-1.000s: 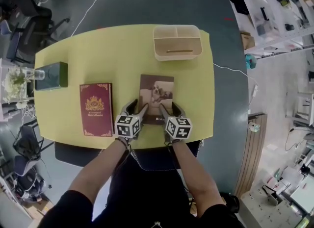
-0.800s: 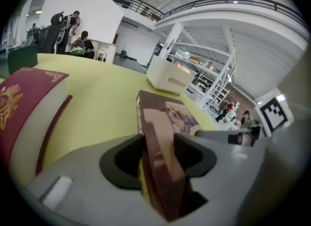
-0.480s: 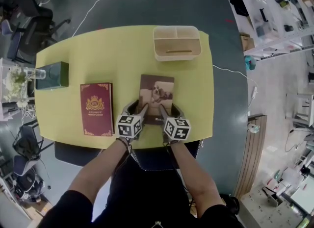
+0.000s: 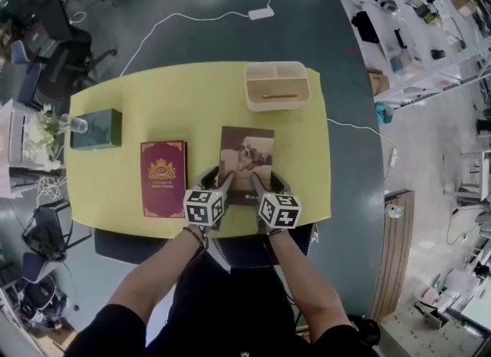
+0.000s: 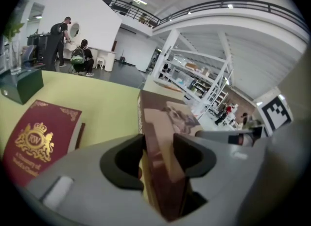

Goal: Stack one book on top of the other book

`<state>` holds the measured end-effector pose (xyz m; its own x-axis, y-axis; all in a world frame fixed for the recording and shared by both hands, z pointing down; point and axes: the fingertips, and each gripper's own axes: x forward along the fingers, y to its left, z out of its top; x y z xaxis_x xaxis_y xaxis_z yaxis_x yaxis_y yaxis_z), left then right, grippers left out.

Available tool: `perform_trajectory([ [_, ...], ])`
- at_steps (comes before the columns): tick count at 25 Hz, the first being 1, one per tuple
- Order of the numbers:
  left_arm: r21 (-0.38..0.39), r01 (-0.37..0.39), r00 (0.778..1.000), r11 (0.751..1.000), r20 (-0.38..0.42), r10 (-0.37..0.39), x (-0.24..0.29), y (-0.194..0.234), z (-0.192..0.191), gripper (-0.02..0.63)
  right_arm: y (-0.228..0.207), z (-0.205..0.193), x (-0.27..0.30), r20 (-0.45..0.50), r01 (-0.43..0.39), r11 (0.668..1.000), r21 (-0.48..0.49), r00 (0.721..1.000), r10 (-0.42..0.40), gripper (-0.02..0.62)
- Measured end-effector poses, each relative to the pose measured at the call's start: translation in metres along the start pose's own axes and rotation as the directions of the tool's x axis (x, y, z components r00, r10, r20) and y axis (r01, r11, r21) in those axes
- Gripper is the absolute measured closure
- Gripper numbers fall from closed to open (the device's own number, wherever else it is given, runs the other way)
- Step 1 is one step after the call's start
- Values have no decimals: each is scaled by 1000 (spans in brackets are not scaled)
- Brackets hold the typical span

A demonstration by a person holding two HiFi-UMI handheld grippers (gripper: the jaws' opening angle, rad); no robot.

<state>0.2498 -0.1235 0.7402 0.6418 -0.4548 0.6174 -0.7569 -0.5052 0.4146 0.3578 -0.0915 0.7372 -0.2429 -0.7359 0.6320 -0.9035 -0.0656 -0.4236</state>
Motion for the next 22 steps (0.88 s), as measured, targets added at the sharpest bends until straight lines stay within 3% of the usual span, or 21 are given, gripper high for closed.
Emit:
perform_trajectory([
  [10, 29, 6, 999, 1000, 50, -7, -94, 8, 32, 394, 88, 18, -45, 47, -13, 999, -38, 999, 15, 367],
  [22, 21, -46, 994, 999, 100, 43, -231, 70, 24, 394, 230, -18, -67, 33, -66, 995, -80, 997, 68, 367],
])
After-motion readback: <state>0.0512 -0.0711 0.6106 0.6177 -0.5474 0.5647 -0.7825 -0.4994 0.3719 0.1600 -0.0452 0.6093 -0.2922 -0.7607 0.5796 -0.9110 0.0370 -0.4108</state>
